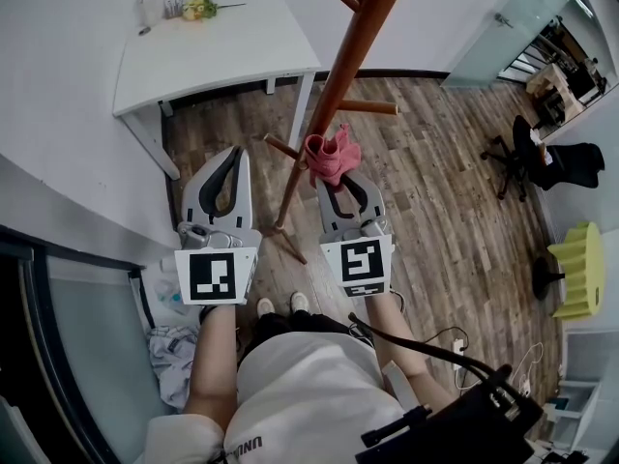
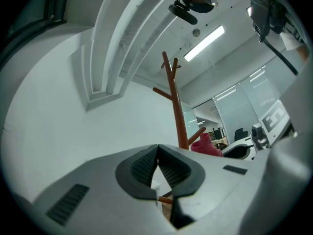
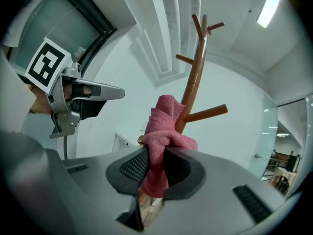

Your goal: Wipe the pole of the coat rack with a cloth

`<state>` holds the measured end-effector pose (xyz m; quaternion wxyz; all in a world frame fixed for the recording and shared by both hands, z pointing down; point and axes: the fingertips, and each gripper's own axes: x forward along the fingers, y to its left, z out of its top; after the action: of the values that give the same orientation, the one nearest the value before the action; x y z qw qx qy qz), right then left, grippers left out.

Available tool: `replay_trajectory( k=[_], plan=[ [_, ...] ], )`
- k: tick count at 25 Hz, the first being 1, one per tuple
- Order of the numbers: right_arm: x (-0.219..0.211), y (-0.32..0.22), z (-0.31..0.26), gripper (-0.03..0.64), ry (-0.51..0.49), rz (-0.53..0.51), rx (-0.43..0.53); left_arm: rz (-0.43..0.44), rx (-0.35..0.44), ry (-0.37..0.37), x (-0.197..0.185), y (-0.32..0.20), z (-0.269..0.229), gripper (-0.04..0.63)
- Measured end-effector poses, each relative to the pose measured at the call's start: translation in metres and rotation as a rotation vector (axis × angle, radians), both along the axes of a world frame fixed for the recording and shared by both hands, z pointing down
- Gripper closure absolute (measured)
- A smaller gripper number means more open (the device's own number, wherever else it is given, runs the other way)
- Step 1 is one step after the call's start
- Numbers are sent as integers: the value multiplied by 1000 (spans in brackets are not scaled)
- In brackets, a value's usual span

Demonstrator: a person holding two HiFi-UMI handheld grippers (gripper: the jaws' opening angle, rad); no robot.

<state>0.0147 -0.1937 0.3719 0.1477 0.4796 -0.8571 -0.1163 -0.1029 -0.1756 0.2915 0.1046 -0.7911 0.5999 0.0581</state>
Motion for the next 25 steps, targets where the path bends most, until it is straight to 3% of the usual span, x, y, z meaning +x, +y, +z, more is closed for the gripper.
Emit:
replay_trajectory(
  k=[25],
  plan=[
    [-6,27,-19,538,-13,-57,24,14,-27,5,7,1,7,581]
  ],
)
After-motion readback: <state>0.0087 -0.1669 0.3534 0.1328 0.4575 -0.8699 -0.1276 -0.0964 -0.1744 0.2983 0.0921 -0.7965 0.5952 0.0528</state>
